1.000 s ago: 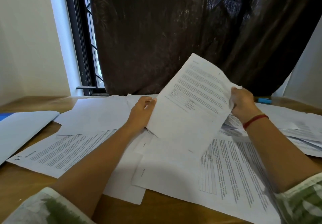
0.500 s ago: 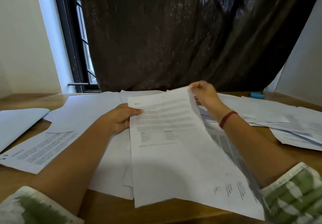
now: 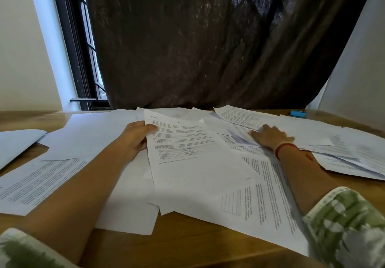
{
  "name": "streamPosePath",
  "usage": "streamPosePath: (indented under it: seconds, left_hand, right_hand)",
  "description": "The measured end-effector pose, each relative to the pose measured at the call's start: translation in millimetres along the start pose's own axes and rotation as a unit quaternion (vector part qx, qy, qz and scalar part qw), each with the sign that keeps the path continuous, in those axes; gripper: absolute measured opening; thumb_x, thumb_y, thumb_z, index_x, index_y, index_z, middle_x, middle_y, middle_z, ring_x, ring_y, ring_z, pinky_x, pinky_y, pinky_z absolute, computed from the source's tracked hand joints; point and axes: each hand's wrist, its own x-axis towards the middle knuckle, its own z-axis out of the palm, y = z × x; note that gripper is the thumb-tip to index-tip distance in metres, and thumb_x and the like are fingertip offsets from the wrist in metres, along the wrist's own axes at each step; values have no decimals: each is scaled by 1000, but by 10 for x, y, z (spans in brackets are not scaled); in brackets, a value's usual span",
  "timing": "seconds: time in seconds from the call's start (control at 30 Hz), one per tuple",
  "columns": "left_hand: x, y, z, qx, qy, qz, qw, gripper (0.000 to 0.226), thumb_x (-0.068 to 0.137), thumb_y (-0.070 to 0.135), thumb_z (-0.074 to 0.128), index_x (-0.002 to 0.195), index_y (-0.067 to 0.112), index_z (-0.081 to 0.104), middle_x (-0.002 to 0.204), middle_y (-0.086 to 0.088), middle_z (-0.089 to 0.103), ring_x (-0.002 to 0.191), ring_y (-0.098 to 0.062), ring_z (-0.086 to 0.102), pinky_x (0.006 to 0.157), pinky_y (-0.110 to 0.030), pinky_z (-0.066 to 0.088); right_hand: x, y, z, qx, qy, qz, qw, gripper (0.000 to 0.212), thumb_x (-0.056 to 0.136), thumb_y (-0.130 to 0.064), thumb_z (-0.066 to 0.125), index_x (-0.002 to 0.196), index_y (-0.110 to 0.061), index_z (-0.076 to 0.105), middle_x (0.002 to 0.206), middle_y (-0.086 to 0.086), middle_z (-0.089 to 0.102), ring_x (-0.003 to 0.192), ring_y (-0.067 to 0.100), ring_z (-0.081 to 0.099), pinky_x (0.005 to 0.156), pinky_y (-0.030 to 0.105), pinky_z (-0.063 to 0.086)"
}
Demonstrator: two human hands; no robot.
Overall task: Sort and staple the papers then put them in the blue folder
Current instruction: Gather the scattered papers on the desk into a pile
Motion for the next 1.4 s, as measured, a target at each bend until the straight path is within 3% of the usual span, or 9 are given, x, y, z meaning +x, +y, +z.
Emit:
streamPosePath:
  seconds: [0.2,0.27,0.33,0.6,0.87,1.07,1.2,1.3,1.4]
  left_hand:
    - [-38,-23,111,81,7,31,996,32,92,1,59,121,15,62,116,-3,66,103,-28,64,83,-42,55]
    - [-22,-36,119,61,47,42,996,31,94,5,58,123,16,62,117,-3,66,100,-28,64,84,-44,55]
    - [-21,-31,111,33,86,52,994,31,95,6,56,124,15,61,117,-2,65,96,-26,64,76,-39,55]
    - [1,-8,81,33,128,13,991,28,96,4,52,122,11,60,117,-10,65,97,-35,64,86,-50,54]
    - [35,-19,40,34,144,6,989,31,95,-3,48,124,2,57,115,-14,63,94,-33,62,76,-41,53]
    - [36,-33,76,27,166,15,986,28,93,-3,52,118,9,45,114,-13,59,101,-34,61,87,-52,54]
    - [41,-54,83,35,182,18,983,40,94,1,51,130,11,39,113,-11,57,96,-30,60,83,-48,55]
    - [41,-31,77,33,185,28,982,30,99,19,45,127,9,49,114,-10,61,95,-30,61,71,-38,55]
    - [30,-28,64,33,170,23,985,33,100,32,48,123,9,53,115,-8,64,98,-30,64,75,-37,56]
  right_hand:
    - [-131,-212,-98,-15,57,-98,993,47,98,-49,42,128,-15,53,135,9,56,118,28,54,107,40,37]
    - [-225,-329,-94,37,56,-174,983,35,98,-45,48,118,-18,59,123,5,63,100,21,56,95,32,41]
    - [-327,-413,-82,135,7,-225,965,27,93,-42,59,112,-24,62,120,0,61,104,19,56,95,30,43]
    - [-378,-472,-15,28,-85,-230,969,79,80,-77,45,145,-32,35,156,-2,32,138,26,37,109,45,34]
    - [-547,-687,-58,-71,155,-329,929,30,94,-39,52,116,-20,61,115,4,67,86,15,54,82,26,43]
    - [-778,-904,-320,-32,214,-345,913,34,98,-24,51,130,-15,52,105,9,67,86,23,62,80,30,50]
    - [-1137,-1096,-238,71,57,-519,850,39,89,-45,60,125,-29,60,120,-5,66,104,18,62,91,31,49]
    - [-1408,-1245,-131,119,-180,-520,826,67,70,-76,60,124,-38,58,120,-13,63,109,11,59,100,35,47]
    - [-1451,-1295,-95,197,-275,-511,790,64,71,-75,55,118,-33,65,120,-8,66,108,13,63,103,35,45]
